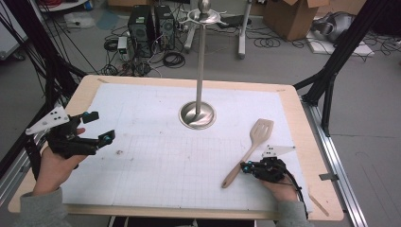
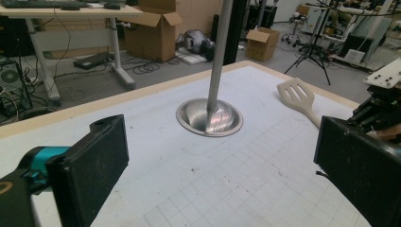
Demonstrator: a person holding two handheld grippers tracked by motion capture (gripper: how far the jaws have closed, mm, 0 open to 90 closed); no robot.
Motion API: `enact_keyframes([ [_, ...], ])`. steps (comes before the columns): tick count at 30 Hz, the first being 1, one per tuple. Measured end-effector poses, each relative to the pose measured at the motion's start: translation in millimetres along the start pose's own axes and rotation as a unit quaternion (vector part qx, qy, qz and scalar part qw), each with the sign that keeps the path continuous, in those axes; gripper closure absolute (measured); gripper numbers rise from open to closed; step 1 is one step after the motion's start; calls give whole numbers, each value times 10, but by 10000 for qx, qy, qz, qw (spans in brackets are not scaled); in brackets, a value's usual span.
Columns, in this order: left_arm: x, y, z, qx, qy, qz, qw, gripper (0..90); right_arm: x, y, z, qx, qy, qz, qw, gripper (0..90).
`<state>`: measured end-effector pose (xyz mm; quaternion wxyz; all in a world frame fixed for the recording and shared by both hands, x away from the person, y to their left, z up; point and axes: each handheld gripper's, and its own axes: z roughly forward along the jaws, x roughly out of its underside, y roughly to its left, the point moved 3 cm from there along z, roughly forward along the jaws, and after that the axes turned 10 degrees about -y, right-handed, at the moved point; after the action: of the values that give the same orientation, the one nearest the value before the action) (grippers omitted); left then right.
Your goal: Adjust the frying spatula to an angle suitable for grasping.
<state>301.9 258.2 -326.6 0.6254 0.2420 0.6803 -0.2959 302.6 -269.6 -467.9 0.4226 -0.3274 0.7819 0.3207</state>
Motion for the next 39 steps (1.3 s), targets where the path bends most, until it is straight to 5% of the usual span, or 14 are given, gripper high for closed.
enact_keyframes([
  [35,31,16,-52,-82,28,-32,10000,44,-142,52,271,301,-40,-148,9994,900],
  [39,41,33,-65,-94,34,-36,9999,44,-240,-48,127,605,-580,-28,9965,900],
])
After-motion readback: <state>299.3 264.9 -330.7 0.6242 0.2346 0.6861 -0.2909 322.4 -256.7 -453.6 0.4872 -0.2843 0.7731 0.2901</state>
